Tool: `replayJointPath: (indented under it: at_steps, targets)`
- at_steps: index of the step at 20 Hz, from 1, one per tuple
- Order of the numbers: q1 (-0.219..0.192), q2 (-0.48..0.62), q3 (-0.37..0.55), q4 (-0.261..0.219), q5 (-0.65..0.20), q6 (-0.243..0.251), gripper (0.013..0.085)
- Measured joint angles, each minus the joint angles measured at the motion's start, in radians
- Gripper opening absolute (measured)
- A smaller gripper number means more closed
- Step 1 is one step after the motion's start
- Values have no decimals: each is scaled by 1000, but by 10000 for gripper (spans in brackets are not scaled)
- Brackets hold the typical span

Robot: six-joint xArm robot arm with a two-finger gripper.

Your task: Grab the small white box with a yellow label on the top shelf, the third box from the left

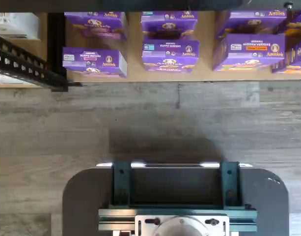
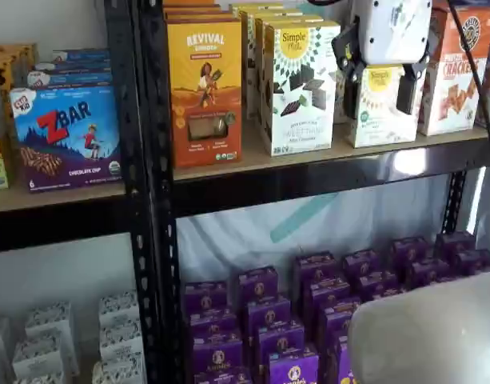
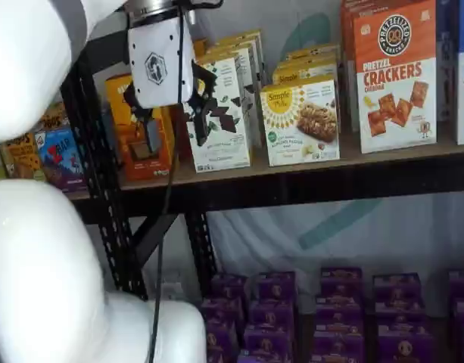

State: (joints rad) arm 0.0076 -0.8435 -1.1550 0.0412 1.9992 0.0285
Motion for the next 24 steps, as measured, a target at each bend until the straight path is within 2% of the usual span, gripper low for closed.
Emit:
replayJointPath:
  at_steps: [3, 5, 8, 11, 12, 15, 17, 20, 24]
  targets:
    - [-53, -7, 8, 58, -9, -27, 850]
    - [-56, -8, 9, 62, -11, -30, 850]
    - [-45, -8, 9, 44, -15, -28, 850]
    - [-9, -11, 14, -13, -35, -16, 850]
    - [-12, -10, 14, -20, -41, -20, 850]
    - [-34, -16, 24, -37, -88, -47, 850]
    - [-76, -6, 22, -43, -122, -88, 850]
    - [-114, 27, 16, -76, -167, -135, 850]
    - [-177, 86, 15, -89, -247, -195, 850]
